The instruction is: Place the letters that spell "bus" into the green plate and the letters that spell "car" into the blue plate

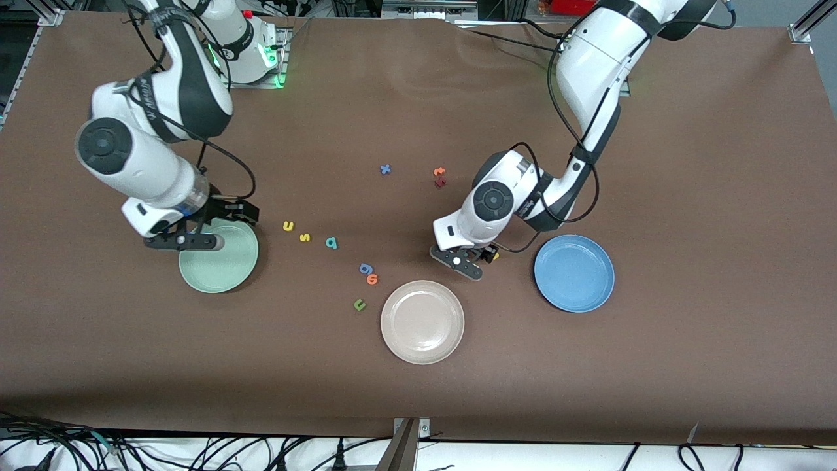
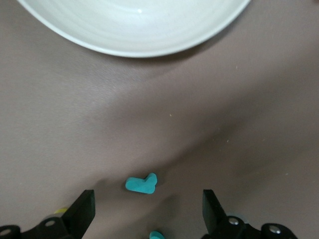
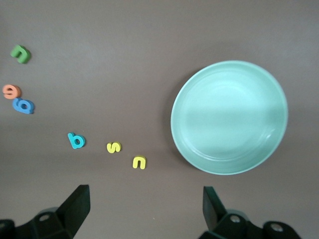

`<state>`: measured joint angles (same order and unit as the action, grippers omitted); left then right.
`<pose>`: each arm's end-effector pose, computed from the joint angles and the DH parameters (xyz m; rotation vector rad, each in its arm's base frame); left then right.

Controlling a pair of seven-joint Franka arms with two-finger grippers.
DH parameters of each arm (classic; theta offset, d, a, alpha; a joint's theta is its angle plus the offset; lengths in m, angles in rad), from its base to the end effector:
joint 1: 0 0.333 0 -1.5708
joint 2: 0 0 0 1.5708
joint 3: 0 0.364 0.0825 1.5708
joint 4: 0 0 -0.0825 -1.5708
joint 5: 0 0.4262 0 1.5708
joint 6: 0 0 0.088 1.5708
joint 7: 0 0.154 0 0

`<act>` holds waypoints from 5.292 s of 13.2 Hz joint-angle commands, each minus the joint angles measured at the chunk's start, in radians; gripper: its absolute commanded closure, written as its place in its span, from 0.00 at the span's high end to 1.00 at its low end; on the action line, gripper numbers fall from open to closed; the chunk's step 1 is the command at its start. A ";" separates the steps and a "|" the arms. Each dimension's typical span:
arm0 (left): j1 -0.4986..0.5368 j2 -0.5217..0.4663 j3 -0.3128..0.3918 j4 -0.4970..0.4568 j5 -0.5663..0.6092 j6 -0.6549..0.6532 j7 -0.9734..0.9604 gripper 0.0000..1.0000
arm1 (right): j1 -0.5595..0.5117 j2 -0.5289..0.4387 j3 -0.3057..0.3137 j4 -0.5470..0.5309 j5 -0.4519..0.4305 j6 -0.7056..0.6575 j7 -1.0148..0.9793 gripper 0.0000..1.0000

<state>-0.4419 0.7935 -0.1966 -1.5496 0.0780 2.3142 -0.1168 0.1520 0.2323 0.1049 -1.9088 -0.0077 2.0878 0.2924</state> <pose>0.6279 -0.4388 0.1435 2.9659 -0.7866 -0.0656 0.6265 0.1616 0.3499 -3.1371 0.0529 0.0860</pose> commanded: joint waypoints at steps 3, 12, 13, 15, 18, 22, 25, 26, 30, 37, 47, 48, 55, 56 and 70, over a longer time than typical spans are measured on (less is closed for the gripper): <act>-0.008 0.029 0.013 0.026 0.062 0.005 -0.009 0.51 | -0.006 0.067 0.029 -0.113 0.011 0.182 0.063 0.99; -0.009 0.053 0.013 0.029 0.060 0.053 -0.009 0.49 | 0.006 0.226 0.062 -0.115 0.012 0.345 0.208 0.99; -0.009 0.053 0.013 0.029 0.063 0.053 -0.009 0.49 | 0.004 0.235 0.062 -0.115 0.012 0.345 0.209 0.99; -0.009 0.053 0.013 0.029 0.080 0.053 -0.009 0.41 | 0.006 0.245 0.062 -0.116 0.023 0.344 0.212 0.99; -0.011 0.053 0.013 0.029 0.080 0.053 -0.014 0.22 | 0.006 0.249 0.085 -0.137 0.025 0.341 0.267 0.99; 0.005 0.024 0.014 0.029 0.080 0.037 -0.012 0.17 | 0.004 0.257 0.087 -0.150 0.025 0.336 0.274 0.99; 0.063 -0.048 0.013 0.028 0.081 -0.074 -0.011 0.17 | 0.003 0.269 0.085 -0.159 0.025 0.336 0.258 0.99; 0.084 -0.081 0.011 0.028 0.081 -0.129 -0.004 0.18 | 0.003 0.269 0.084 -0.164 0.023 0.336 0.260 0.99; 0.219 -0.140 0.014 0.019 0.080 -0.314 0.185 0.19 | 0.003 0.272 0.081 -0.165 0.020 0.336 0.258 0.99; 0.275 -0.131 0.014 0.003 0.081 -0.315 0.276 1.00 | -0.002 0.274 0.049 -0.165 0.008 0.337 0.243 0.99; 0.102 -0.048 0.011 0.019 0.080 -0.124 0.144 0.58 | 0.003 0.289 0.055 -0.164 0.009 0.345 0.243 0.50; 0.095 -0.039 0.011 0.014 0.080 -0.122 0.111 0.53 | 0.003 0.291 0.056 -0.164 0.008 0.345 0.241 0.46; 0.058 -0.010 0.014 -0.012 0.136 -0.121 0.097 0.58 | 0.003 0.289 0.070 -0.157 0.009 0.347 0.237 0.00; 0.060 -0.011 0.011 -0.017 0.182 -0.121 0.095 0.58 | 0.003 0.279 0.070 -0.147 0.009 0.339 0.232 0.00; 0.049 -0.026 0.011 -0.010 0.190 -0.141 0.075 0.09 | -0.031 0.254 -0.174 0.007 0.006 0.162 -0.391 0.00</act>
<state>-0.3854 0.7873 -0.1957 -1.5633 0.2319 2.1842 -0.0282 0.1218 0.4554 -0.0672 -1.9118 -0.0008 2.2122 -0.0619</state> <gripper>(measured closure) 0.722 0.740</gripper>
